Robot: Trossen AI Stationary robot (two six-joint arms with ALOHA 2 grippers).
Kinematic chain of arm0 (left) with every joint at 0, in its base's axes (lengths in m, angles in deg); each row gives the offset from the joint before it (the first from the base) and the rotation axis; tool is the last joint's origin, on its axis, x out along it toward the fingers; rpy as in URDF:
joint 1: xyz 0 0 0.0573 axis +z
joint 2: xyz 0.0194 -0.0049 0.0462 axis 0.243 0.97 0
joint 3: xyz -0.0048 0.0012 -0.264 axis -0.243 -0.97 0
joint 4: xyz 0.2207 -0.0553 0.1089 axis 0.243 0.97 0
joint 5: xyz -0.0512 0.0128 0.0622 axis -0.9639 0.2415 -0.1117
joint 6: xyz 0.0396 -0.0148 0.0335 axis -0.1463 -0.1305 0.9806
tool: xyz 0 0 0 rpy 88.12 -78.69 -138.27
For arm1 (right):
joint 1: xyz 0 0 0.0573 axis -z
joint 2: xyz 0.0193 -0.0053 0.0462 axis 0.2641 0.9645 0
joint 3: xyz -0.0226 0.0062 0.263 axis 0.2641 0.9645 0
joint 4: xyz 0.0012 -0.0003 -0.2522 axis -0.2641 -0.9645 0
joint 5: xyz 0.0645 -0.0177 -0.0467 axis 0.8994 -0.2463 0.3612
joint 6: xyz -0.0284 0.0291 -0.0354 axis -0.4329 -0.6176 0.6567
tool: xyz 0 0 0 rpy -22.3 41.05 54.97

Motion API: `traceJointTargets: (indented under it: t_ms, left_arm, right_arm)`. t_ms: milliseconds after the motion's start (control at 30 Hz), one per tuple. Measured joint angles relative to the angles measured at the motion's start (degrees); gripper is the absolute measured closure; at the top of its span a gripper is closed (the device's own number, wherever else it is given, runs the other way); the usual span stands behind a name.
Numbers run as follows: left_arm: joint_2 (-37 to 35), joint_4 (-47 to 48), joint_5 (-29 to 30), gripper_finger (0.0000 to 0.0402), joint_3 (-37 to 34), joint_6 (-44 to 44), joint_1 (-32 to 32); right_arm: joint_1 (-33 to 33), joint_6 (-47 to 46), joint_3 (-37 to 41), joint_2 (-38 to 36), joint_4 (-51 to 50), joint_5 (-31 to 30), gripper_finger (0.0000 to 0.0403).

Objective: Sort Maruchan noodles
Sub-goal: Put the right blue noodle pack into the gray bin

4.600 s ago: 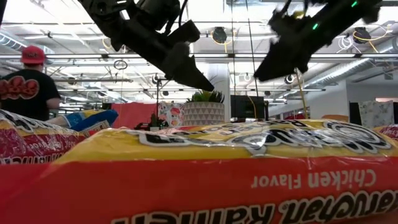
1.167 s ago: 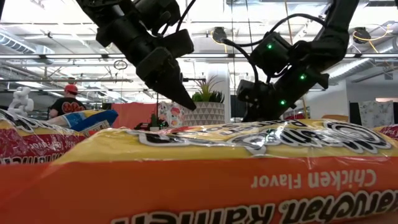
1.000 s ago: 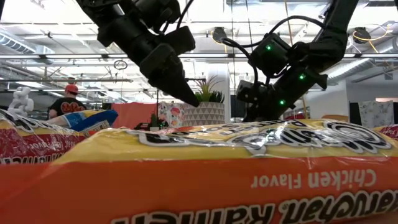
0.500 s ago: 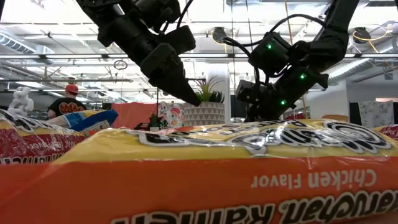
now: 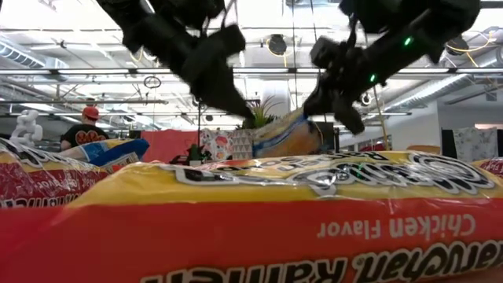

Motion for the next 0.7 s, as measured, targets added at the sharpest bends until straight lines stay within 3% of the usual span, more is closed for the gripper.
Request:
traceJointTargets:
  t_ms: [233,467,700]
  left_arm:
    - [-11.5,-0.9,2.5,0.0305,0.4,0.4,-3.9]
    - [-13.0,-1.0,11.1,0.03,0.4,3.0,-8.7]
    - [-11.4,-5.1,13.5,0.0221,0.4,1.7,-9.3]
  right_arm:
    - [-5.1,1.7,0.0,-8.8,-1.0,-0.9,0.0403]
    - [-10.3,2.3,0.0,-13.7,0.0,-0.8,0.0403]
    - [-14.0,7.6,0.0,-14.0,4.3,-1.0,0.0403]
